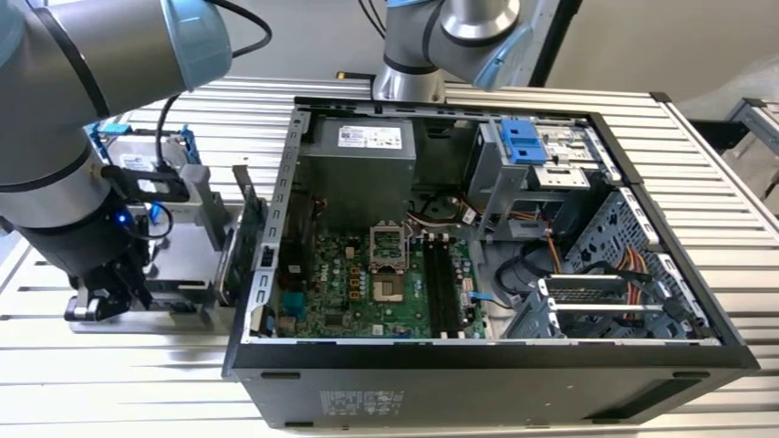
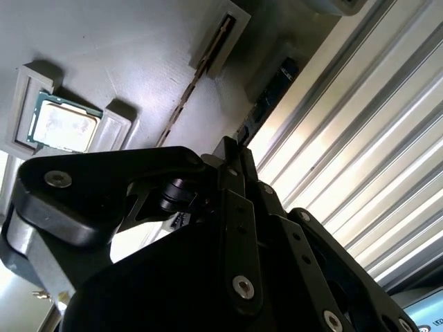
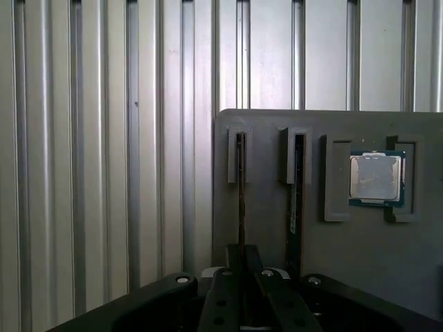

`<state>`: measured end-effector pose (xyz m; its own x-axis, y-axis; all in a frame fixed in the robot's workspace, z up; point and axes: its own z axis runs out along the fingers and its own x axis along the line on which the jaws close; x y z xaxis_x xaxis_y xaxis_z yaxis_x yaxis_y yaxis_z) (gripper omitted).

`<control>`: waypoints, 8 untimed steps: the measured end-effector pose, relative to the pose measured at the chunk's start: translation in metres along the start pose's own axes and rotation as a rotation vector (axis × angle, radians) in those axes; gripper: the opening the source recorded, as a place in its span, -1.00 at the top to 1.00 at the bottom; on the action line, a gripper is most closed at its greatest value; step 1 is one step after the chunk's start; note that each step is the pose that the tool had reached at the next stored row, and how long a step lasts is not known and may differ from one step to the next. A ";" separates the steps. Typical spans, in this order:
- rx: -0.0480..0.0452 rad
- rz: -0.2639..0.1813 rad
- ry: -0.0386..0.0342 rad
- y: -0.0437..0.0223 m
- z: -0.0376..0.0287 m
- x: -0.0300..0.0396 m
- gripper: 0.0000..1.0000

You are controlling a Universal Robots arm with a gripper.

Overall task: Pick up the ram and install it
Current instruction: 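Pick up the ram and move it above insertion slot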

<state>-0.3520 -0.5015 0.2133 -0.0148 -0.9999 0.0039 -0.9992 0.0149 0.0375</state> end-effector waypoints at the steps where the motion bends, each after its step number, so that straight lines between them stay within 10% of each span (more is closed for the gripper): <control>1: 0.0000 0.000 0.0000 0.0000 -0.0009 0.0000 1.00; 8: 0.0002 0.000 -0.0001 0.0002 -0.0060 0.0000 1.00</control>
<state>-0.3520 -0.5015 0.2193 -0.0148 -0.9999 0.0038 -0.9992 0.0149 0.0373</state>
